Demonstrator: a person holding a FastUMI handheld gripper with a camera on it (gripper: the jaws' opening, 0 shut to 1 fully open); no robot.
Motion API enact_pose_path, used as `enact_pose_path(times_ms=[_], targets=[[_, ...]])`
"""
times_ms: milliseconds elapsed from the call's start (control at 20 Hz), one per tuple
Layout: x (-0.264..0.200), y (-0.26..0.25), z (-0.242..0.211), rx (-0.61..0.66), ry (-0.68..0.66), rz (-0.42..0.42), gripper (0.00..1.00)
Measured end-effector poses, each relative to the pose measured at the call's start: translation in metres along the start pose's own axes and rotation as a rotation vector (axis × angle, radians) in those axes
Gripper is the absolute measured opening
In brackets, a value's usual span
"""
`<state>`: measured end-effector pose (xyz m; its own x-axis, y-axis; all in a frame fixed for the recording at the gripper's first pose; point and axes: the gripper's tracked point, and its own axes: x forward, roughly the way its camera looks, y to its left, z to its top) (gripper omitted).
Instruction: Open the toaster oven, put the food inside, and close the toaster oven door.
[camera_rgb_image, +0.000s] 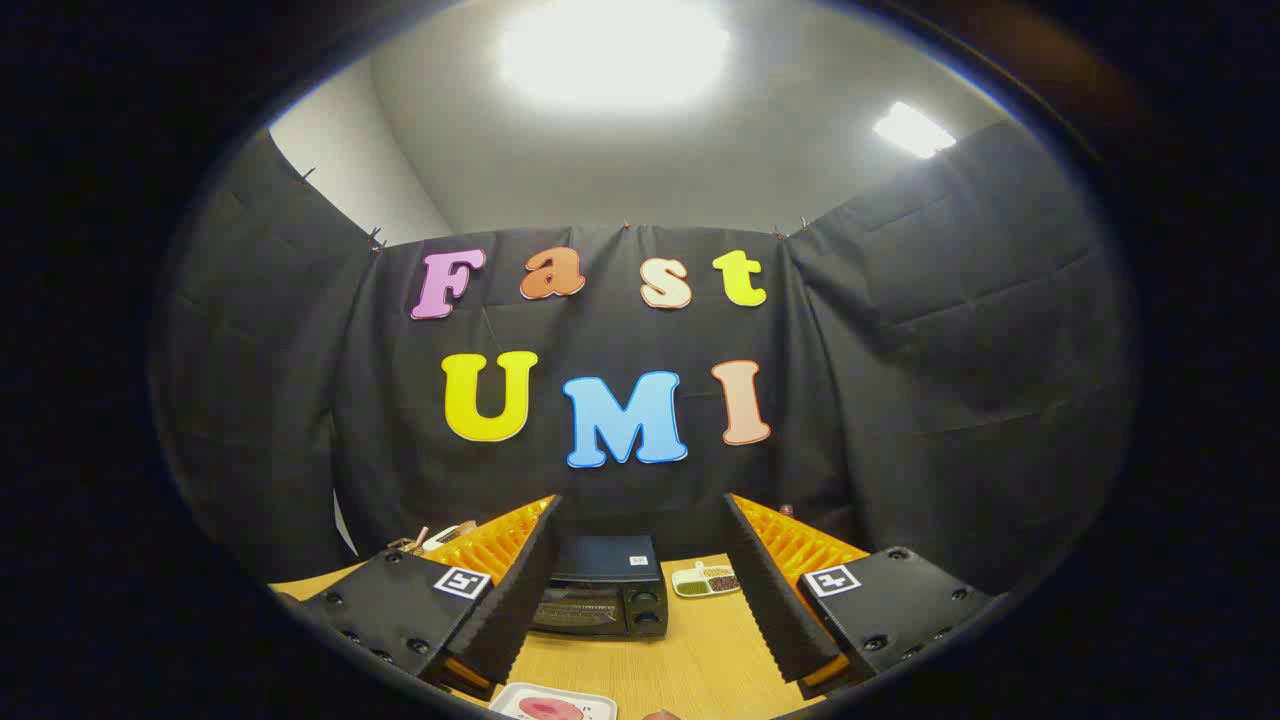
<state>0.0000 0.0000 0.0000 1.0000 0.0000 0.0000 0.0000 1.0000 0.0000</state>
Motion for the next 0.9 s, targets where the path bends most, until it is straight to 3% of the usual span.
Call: enact_pose_path(times_ms=[400,900], targets=[[-0.007,-0.004,-0.006,-0.005,0.000,-0.039,0.98],[-0.008,0.014,-0.021,-0.002,0.034,-0.018,0.98]])
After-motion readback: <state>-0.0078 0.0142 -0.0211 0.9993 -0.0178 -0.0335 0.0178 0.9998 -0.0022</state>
